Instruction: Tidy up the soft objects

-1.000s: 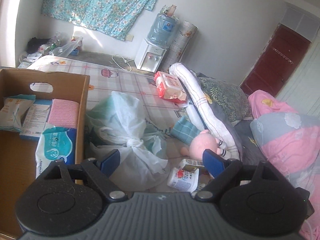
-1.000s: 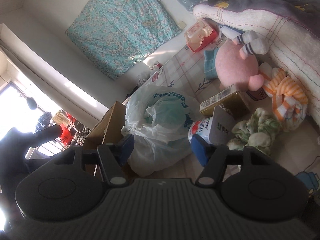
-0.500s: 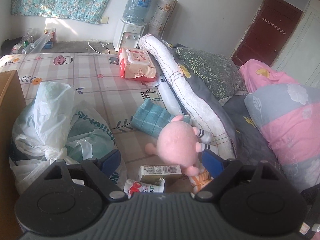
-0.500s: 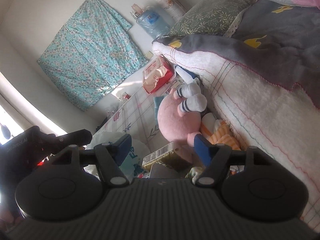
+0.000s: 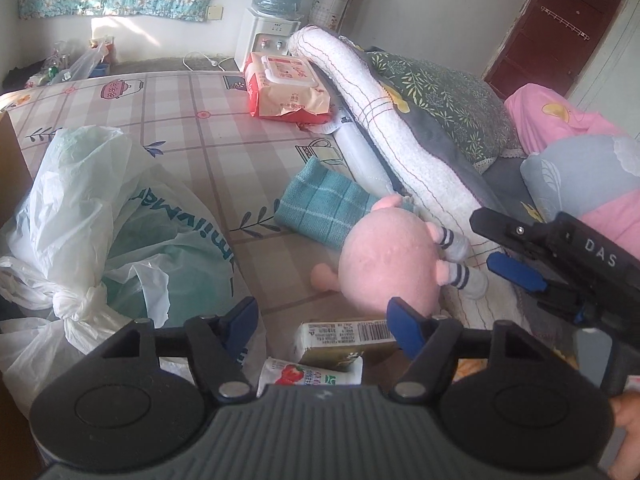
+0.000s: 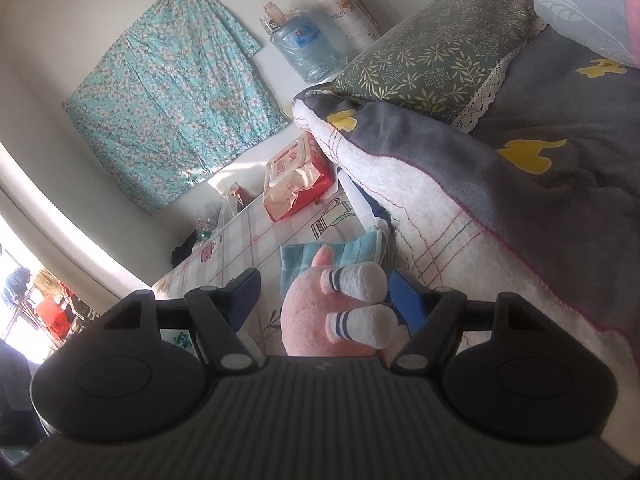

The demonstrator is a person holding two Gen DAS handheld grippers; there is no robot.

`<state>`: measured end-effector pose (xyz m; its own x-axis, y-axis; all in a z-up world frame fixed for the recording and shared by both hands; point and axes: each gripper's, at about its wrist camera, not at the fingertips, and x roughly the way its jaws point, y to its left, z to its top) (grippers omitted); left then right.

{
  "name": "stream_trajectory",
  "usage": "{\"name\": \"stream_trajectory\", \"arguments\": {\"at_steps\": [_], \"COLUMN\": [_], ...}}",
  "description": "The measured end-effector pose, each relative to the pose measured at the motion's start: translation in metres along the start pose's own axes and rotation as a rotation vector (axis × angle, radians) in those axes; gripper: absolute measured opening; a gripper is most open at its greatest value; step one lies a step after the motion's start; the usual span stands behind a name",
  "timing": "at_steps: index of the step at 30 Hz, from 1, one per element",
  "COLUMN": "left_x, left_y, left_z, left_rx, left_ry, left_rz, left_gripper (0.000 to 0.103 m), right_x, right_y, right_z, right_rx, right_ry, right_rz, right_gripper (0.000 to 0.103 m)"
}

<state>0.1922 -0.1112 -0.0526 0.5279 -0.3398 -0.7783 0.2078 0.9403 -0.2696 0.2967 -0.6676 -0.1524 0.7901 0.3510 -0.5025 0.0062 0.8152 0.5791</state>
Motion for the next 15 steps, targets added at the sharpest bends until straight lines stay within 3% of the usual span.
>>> {"name": "stream_trajectory", "arguments": {"at_steps": [4, 11, 14, 15], "left_x": [0.011, 0.021, 0.02, 0.018], "left_y": [0.003, 0.006, 0.006, 0.007], "left_z": [-0.009, -0.018, -0.018, -0.018], "left_rx": [0.017, 0.024, 0.024, 0.022], "left_ry": [0.039, 0.059, 0.054, 0.053], "left_rz": [-0.004, 0.013, 0.016, 0.017], "left_gripper": [0.055, 0.046, 0.046, 0.046], "right_x": [0.042, 0.063, 0.06, 0.058], "right_y": [-0.003, 0.002, 0.008, 0.012], "right_z": [0.003, -0.003, -0.006, -0.008], "right_rx": [-0.045, -0.046, -0.056, -0.071], "right_ry": [0.101, 0.181, 0.182, 0.177], "right_rz": [-0.051, 0.038, 0.086, 0.083], "right_gripper": [0.072, 0.074, 0.05, 0.048]}}
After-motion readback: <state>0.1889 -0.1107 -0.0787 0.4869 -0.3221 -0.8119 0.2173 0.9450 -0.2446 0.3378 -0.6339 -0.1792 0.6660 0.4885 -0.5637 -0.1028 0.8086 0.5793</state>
